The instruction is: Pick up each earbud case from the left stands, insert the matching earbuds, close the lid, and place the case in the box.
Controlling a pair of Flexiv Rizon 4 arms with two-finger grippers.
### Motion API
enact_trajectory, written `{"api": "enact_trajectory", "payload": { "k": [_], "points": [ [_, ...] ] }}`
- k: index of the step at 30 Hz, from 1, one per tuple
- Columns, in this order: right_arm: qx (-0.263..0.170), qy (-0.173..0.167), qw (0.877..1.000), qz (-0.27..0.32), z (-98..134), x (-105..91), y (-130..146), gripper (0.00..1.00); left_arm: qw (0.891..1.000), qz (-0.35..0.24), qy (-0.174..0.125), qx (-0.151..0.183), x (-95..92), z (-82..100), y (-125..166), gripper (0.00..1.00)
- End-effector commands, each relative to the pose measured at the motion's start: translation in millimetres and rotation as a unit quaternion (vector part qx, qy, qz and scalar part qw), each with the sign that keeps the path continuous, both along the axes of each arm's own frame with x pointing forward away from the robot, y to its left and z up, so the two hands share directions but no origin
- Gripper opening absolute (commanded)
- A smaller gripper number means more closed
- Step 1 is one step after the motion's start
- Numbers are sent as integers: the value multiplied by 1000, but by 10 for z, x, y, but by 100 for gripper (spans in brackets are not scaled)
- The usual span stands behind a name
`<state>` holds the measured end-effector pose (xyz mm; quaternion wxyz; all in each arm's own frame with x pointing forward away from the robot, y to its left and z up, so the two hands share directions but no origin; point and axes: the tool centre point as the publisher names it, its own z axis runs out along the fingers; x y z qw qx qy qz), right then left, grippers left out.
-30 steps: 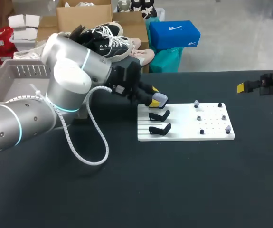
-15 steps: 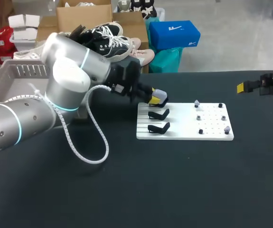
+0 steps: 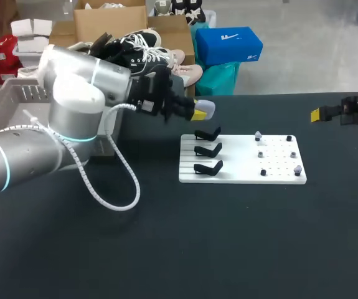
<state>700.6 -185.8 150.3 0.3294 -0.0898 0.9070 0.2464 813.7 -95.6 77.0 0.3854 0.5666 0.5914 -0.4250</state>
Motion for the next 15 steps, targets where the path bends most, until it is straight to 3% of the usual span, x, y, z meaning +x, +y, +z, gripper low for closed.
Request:
{"api": "enact_trajectory", "payload": {
  "k": [1, 8, 15],
  "points": [
    [1, 0, 1000, 1, -8, 7, -6, 100, 997, 55, -40, -25, -476, 150, 88, 0],
    [1, 0, 1000, 1, -8, 7, -6, 100, 995, 50, -50, -63, -643, 388, 95, 0],
    [1, 0, 1000, 1, -8, 7, -6, 100, 992, 43, -88, -84, -771, 513, 135, 0]
  ]
}}
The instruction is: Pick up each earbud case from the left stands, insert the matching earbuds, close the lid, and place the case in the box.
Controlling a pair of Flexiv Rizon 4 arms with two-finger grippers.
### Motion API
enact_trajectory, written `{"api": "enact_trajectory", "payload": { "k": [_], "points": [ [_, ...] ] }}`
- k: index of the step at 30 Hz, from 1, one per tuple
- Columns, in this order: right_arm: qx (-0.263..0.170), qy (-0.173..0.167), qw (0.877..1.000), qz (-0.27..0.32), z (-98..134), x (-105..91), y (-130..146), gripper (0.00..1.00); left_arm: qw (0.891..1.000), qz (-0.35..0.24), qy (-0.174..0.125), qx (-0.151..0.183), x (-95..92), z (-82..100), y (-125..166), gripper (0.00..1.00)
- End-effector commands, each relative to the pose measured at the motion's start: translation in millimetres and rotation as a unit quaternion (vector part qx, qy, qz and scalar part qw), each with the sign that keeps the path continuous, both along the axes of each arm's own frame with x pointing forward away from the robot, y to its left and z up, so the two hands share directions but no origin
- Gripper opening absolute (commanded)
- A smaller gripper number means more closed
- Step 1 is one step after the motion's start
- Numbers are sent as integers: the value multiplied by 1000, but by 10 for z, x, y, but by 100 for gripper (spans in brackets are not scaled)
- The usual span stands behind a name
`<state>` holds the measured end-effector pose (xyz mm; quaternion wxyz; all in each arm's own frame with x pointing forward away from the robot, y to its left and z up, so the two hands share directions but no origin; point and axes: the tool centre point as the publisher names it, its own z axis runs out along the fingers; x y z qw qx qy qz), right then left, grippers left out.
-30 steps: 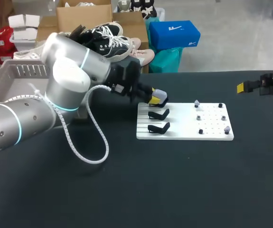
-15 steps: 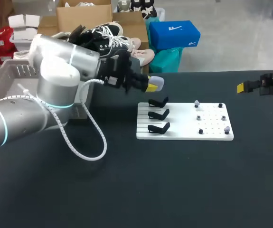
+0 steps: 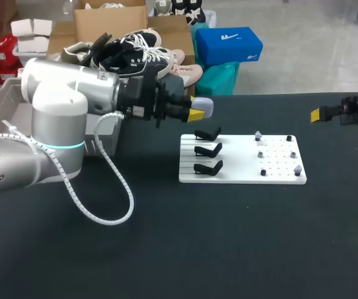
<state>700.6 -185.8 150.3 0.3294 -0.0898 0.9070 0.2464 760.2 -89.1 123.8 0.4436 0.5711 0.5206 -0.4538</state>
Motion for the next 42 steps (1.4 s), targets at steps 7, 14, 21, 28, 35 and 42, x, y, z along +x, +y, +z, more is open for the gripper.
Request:
{"api": "enact_trajectory", "payload": {
  "k": [7, 14, 21, 28, 35, 42],
  "points": [
    [1, 0, 1000, 1, -7, 7, -6, 100, 995, 78, -48, -27, -310, 126, 112, 0],
    [1, 0, 1000, 1, -7, 7, -6, 100, 995, 78, -50, -31, -325, 171, 140, 0],
    [1, 0, 1000, 1, -7, 7, -6, 100, 995, 78, -50, -31, -325, 171, 140, 0],
    [1, 0, 1000, 1, -7, 7, -6, 100, 995, 78, -50, -31, -325, 171, 140, 0],
    [1, 0, 1000, 1, -7, 7, -6, 100, 995, 78, -50, -31, -325, 171, 140, 0],
    [1, 0, 1000, 1, -7, 7, -6, 100, 996, 60, -50, -40, -307, 158, 171, 0]
  ]
}}
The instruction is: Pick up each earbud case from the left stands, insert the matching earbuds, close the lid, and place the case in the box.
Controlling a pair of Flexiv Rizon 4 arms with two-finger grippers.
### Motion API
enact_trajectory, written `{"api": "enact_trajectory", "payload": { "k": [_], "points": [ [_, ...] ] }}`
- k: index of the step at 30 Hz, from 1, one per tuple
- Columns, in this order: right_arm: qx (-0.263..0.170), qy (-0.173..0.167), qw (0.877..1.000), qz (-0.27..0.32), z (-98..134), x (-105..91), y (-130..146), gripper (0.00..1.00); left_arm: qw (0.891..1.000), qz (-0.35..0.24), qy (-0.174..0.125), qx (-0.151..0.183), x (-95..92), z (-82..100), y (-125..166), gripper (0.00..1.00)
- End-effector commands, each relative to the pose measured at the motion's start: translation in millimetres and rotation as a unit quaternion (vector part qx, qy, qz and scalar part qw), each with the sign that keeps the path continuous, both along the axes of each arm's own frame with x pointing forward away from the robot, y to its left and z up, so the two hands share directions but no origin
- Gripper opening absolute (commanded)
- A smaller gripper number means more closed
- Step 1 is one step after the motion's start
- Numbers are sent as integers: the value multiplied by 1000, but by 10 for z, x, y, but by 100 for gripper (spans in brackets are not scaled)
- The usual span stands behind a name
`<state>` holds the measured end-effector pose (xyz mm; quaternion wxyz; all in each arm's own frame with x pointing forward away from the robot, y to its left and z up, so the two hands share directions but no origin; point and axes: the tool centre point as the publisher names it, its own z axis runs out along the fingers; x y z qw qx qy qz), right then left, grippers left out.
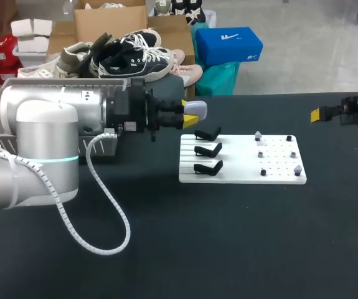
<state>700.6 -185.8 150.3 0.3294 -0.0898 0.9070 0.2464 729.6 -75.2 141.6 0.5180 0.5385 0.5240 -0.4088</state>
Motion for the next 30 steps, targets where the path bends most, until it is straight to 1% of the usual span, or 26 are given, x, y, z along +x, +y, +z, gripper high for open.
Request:
{"api": "enact_trajectory", "payload": {
  "k": [1, 7, 12, 16, 22, 26, 30],
  "points": [
    [1, 0, 1000, 1, -7, 7, -6, 100, 1000, -21, -2, -10, 9, -27, 28, 0],
    [1, 0, 1000, 1, -7, 7, -6, 100, 998, -65, 2, -26, 50, -56, -77, 0],
    [1, 0, 1000, 1, -7, 7, -6, 100, 995, -93, 14, -32, 50, -84, -234, 0],
    [-1, 0, 1000, 13, -23, -100, 33, 100, 993, -110, 22, -35, 26, -88, -376, 0],
    [-8, -18, 999, 50, 8, -257, 258, 100, 991, -126, 28, -30, -5, -92, -534, 0],
    [3, -32, 997, 70, 65, -294, 423, 100, 990, -133, 27, -25, -36, -90, -618, 0],
    [0, -38, 995, 98, 92, -323, 615, 100, 990, -136, 28, -22, -62, -96, -680, 0]
  ]
}}
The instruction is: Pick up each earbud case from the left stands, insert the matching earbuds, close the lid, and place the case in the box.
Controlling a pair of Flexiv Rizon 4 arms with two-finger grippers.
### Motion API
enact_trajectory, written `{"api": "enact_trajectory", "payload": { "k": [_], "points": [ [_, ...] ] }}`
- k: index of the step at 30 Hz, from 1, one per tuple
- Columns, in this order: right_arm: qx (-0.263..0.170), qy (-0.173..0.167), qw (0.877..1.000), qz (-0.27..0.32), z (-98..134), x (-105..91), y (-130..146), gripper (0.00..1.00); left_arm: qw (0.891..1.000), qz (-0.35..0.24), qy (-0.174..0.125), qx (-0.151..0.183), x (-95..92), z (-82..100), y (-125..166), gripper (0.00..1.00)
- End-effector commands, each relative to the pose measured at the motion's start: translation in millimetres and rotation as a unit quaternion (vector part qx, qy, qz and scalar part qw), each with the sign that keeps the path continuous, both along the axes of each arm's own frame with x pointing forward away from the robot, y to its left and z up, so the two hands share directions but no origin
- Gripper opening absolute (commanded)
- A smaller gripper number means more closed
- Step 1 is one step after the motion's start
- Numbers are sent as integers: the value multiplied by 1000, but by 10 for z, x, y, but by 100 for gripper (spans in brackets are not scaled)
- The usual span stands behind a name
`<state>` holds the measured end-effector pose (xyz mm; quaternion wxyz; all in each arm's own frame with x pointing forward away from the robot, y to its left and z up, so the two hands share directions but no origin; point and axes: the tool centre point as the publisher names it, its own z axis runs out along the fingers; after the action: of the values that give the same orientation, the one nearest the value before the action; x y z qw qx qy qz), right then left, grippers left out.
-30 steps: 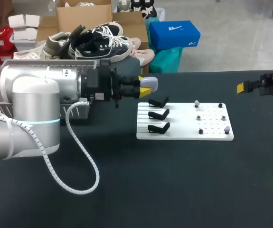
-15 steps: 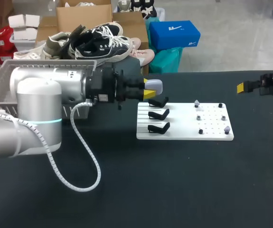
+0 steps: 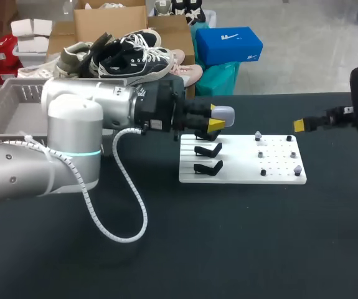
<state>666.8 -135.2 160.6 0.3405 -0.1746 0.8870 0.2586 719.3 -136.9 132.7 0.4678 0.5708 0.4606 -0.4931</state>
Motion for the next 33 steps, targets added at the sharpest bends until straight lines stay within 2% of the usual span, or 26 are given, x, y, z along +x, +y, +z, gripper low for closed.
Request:
{"api": "enact_trajectory", "payload": {
  "k": [1, 9, 29, 33],
  "points": [
    [8, -1, 1000, 24, -9, 5, 151, 100, 1000, -21, 2, 4, 39, -13, -78, 0],
    [-6, -1, 999, 54, -32, 7, 424, 100, 1000, -20, 5, 7, 23, -41, -150, 0],
    [-5, 0, 996, 86, -59, 175, 751, 100, 1000, -20, 4, 7, 23, -40, -153, 0],
    [-3, 0, 996, 89, -44, 193, 774, 100, 1000, -12, 13, 1, 30, -69, -167, 0]
  ]
}}
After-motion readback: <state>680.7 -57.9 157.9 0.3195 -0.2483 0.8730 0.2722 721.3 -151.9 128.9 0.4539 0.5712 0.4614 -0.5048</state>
